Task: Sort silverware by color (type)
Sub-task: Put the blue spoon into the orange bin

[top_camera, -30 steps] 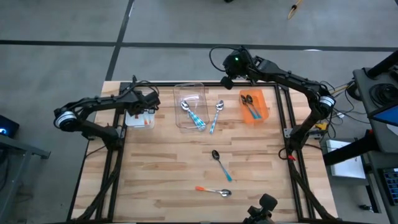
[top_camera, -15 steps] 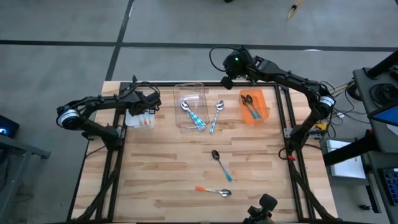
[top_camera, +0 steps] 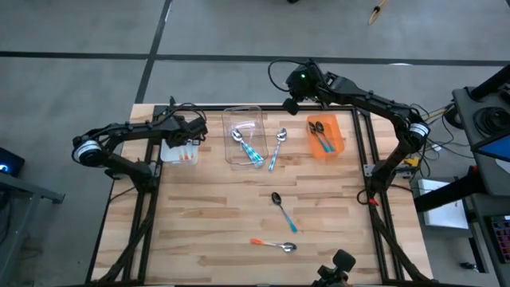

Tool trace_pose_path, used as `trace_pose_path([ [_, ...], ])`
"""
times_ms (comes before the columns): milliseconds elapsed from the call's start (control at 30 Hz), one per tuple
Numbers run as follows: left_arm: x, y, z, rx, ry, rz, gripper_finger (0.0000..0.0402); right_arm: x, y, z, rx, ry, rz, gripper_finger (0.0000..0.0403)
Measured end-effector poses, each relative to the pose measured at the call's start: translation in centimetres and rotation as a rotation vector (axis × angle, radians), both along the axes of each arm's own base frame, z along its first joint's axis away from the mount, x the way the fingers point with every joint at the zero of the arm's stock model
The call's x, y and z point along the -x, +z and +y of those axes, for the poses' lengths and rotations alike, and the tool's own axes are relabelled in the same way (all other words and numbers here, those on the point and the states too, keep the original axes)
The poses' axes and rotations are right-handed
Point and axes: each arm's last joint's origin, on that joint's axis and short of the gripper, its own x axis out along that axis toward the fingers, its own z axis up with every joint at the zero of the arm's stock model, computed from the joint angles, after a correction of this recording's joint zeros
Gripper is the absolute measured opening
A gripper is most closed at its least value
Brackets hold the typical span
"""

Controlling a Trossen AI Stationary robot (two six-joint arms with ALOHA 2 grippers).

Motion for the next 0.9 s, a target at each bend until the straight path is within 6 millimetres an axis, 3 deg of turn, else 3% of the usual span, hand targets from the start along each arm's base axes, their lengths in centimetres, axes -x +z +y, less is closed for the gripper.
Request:
trace_pose_path([
  [200,-1.4,1.8,0.0,-0.034,-0.119,0.0,0.0022,0.2,-0.5,0.5,-0.09,-0.059,0.002,0.0027],
  [433,-3.7,5.0,-1.2,-0.227,-0.302,0.082,0.0021,-0.6,-1.1,2.8,-0.198,-0.089,0.009,0.0027],
  [667,-5.2,7.7,-4.4,-0.306,-0.577,0.137,0.0016,-2.6,-1.2,6.6,-0.28,-0.074,-0.027,0.0027],
  [900,-5.1,9.6,-8.1,-0.359,-0.822,0.113,0.0015,-4.5,-0.9,11.1,-0.348,-0.033,-0.079,0.0027],
])
